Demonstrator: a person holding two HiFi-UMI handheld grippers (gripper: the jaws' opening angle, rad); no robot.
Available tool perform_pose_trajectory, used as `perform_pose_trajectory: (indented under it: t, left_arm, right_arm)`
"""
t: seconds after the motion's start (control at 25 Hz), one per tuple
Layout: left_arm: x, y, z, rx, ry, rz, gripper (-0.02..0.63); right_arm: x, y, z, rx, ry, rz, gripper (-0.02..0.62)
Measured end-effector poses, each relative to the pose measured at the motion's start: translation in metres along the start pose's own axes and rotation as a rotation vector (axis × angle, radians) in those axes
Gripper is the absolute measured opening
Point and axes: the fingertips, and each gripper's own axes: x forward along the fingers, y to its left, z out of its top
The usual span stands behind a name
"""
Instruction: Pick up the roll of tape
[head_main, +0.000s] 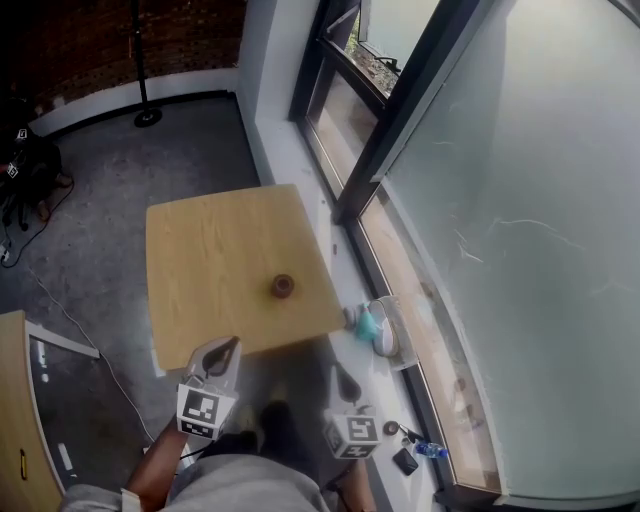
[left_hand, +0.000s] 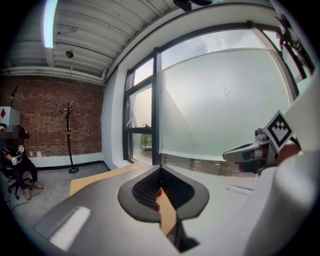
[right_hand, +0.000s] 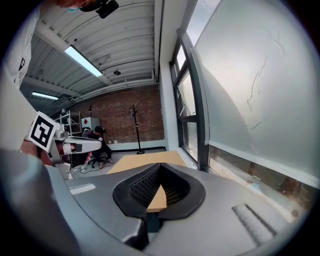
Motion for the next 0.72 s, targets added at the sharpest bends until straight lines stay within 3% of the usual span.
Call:
perform_pose_trajectory:
  t: [0.72]
  left_arm:
    - [0.125, 0.010, -0.052, 0.001, 0.097, -0.025, 0.000]
  right_arm:
    - [0.099, -0.060, -0.029, 0.029, 0.072, 0.032, 0.014]
